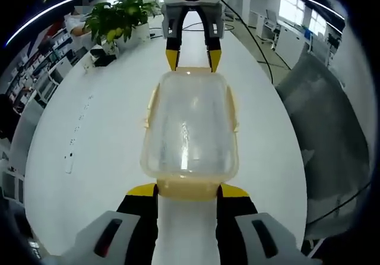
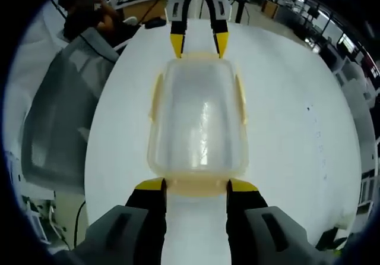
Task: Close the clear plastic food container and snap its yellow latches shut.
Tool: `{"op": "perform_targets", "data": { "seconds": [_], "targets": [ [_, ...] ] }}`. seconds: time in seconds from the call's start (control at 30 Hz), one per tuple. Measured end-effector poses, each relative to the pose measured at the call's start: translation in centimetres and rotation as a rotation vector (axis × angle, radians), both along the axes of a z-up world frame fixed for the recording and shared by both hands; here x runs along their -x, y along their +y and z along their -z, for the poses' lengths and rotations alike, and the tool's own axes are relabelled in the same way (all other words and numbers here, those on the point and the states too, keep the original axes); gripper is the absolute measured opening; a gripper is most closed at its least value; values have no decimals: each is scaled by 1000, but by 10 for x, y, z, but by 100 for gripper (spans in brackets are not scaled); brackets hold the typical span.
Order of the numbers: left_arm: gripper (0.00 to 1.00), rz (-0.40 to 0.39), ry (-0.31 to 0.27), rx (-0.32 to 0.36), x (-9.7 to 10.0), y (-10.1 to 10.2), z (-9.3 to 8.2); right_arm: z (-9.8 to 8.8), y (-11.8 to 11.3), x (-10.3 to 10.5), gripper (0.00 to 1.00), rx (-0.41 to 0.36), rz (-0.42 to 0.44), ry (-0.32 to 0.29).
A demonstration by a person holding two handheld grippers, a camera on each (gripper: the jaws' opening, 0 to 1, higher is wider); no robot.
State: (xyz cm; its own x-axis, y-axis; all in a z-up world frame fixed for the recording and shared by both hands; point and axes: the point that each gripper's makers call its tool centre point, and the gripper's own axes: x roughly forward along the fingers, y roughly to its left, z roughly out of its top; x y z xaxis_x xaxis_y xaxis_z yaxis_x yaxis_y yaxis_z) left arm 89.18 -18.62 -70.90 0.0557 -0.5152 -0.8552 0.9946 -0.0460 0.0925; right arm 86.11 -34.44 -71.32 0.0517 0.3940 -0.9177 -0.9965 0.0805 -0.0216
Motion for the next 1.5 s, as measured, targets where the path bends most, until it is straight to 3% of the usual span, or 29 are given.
{"op": "perform_targets", "data": {
  "seconds": [0.43,1.5],
  "targets": [
    [32,-6,-17,8,-5,-19,9,13,-19,-7,36,37,7,1],
    [32,7,5,-7,3,-19,8,15,-19,-1,36,54,-15,35]
  ]
}}
